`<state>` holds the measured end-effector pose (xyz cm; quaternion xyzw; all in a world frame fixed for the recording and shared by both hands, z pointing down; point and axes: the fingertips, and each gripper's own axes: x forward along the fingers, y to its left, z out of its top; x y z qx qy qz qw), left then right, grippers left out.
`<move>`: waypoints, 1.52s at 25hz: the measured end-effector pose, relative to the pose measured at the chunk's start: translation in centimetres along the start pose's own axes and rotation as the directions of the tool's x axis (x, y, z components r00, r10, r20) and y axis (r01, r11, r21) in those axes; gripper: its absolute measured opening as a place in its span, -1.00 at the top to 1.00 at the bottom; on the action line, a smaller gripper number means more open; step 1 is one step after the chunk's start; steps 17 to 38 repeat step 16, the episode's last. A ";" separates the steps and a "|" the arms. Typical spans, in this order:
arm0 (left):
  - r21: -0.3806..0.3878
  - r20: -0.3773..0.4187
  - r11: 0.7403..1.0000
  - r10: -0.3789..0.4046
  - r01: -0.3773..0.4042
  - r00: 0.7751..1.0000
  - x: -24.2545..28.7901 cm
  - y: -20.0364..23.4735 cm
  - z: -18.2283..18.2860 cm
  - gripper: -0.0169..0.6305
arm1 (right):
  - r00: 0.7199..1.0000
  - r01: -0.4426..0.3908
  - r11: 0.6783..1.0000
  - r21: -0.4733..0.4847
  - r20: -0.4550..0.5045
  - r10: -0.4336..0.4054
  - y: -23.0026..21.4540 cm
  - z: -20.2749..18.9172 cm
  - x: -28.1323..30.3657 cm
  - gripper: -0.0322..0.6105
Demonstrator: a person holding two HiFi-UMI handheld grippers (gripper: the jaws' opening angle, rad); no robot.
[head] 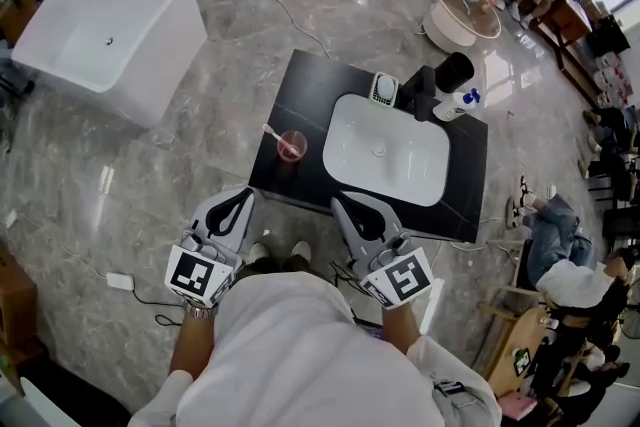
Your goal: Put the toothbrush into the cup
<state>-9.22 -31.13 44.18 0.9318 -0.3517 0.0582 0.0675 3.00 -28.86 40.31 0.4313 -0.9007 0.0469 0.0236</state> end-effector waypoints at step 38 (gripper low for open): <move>-0.009 0.005 1.000 0.014 -0.014 1.000 -0.1 -0.4 -0.2 0.94 | 1.000 -0.001 1.000 -0.001 -0.010 0.001 -0.4 -0.2 -0.1 0.87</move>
